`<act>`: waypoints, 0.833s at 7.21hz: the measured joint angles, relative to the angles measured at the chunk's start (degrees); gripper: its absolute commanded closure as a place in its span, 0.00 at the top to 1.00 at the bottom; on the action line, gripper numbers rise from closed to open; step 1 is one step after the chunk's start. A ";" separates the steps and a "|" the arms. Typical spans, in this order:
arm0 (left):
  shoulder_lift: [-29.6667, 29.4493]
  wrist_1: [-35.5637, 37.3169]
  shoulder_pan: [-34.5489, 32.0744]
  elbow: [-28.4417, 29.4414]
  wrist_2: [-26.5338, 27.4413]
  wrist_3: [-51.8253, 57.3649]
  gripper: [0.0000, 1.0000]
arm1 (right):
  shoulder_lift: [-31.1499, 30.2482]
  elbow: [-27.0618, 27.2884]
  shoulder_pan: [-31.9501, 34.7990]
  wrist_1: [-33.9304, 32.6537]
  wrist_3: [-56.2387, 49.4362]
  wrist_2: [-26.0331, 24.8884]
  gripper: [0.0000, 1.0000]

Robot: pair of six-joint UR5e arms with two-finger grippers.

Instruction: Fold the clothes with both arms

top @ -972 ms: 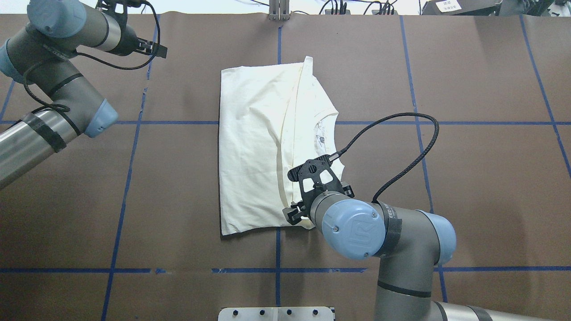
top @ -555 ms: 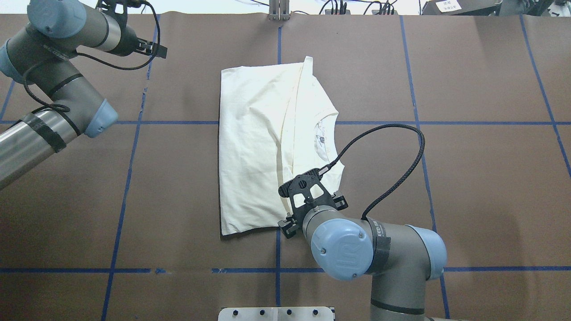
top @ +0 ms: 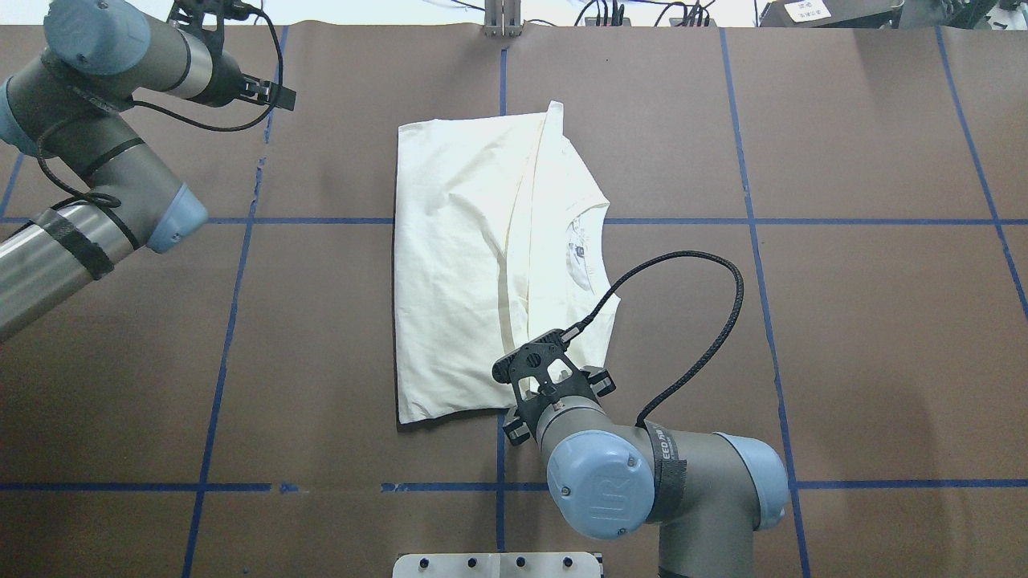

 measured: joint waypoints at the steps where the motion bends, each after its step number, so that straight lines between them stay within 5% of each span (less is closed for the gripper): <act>1: 0.11 0.01 0.01 -0.10 0.00 0.00 1.00 | 0.03 0.00 0.02 0.12 0.00 -0.23 0.29; 2: 0.15 0.01 0.01 -0.14 0.00 0.02 1.00 | 0.05 0.09 0.05 0.25 0.00 -0.40 0.25; 3: 0.17 0.02 0.02 -0.17 0.00 0.04 1.00 | 0.05 0.21 0.08 0.36 0.00 -0.47 0.36; 4: 0.24 0.02 0.02 -0.17 0.00 0.02 1.00 | 0.05 0.33 0.12 0.43 0.04 -0.50 0.68; 6: 0.46 -0.02 0.02 -0.18 0.00 0.06 1.00 | 0.25 0.52 0.22 1.16 0.55 -0.46 0.70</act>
